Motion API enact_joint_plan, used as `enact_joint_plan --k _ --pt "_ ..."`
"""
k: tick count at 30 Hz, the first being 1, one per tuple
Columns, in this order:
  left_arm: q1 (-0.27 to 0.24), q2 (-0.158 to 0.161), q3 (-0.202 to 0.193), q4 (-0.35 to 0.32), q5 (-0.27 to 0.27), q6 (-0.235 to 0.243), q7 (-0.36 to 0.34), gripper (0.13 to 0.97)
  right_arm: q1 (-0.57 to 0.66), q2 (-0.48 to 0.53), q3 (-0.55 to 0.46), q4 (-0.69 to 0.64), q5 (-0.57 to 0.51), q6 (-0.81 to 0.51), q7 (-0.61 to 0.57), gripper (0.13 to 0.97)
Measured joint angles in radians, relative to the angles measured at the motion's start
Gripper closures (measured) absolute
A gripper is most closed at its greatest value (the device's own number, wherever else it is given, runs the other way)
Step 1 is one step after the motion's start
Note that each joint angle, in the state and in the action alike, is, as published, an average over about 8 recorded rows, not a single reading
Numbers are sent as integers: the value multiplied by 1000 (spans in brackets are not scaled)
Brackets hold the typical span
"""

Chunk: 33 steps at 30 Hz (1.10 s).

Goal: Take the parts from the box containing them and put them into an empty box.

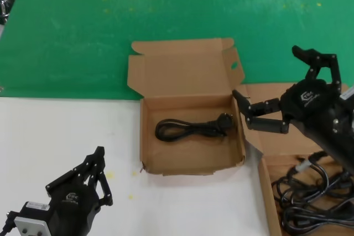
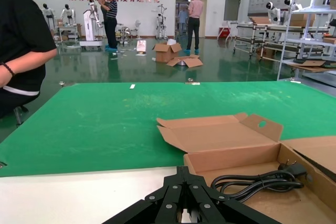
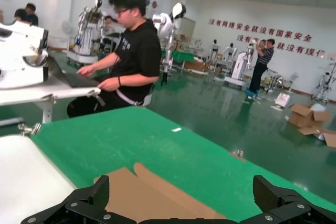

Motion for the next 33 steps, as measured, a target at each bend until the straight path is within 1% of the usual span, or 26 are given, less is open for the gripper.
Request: enact_joint_plan --k 4,16,25,33 --pt "0 0 0 0 0 0 0 966 -26 1 11 11 31 18 -12 142" --pt "0 0 0 0 0 0 0 954 -29 1 12 12 33 20 -13 129" --pt "1 0 -1 -1 -1 -1 1 883 -46 0 13 8 52 37 -27 129" --pt "6 -1 -4 -4 -2 -3 2 745 -93 -5 18 -5 105 87 -67 129"
